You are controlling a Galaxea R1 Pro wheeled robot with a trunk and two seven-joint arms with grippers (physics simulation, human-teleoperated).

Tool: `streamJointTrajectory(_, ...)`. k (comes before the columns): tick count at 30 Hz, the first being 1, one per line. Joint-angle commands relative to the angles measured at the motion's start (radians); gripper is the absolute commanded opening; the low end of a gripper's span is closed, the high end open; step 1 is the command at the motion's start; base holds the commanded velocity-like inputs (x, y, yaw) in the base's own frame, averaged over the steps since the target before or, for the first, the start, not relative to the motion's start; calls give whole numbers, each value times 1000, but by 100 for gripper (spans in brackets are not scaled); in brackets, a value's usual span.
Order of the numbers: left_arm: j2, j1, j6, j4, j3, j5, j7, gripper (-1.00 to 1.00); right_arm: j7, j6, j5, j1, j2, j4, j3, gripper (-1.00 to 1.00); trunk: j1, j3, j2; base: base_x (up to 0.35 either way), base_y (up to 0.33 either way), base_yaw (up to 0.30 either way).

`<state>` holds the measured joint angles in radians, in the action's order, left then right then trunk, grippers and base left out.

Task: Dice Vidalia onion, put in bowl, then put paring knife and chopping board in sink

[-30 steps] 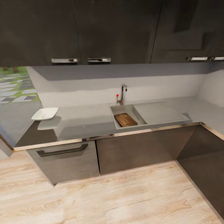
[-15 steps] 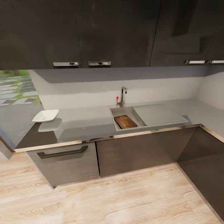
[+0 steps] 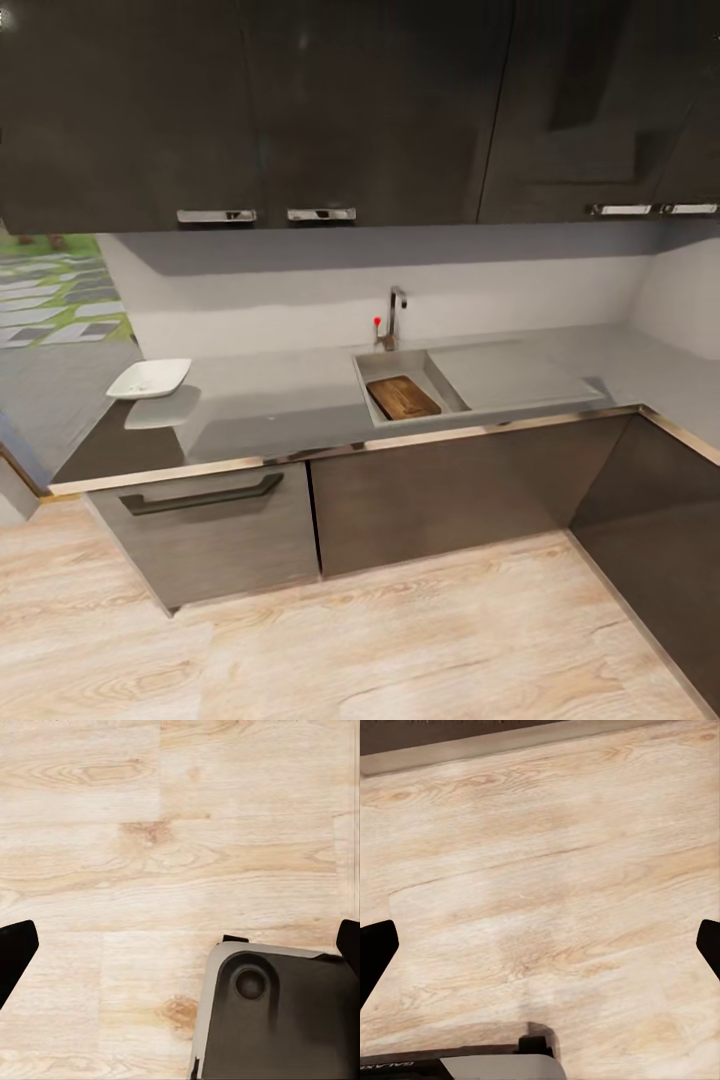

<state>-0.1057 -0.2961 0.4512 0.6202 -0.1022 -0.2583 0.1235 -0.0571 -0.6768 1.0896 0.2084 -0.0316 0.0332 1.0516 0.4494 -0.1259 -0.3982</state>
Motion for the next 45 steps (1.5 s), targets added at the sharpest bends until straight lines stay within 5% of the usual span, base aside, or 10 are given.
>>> streamJointTrajectory(1, 4, 0, 2, 3, -8, -6, 10, 100, -6, -1, 4, 0, -1, 2, 8, 100, 1, 0, -2, 0, 0, 0)
streamJointTrajectory(12, 83, 0, -1, 38, -8, 0, 10, 100, -6, -1, 4, 0, -1, 2, 8, 100, 1, 17, -2, 0, 0, 0)
streamJointTrajectory(45, 63, 0, 1, 31, -5, -3, 11, 100, -9, -1, 4, 0, 4, 2, 8, 100, 1, 52, -2, 0, 0, 98)
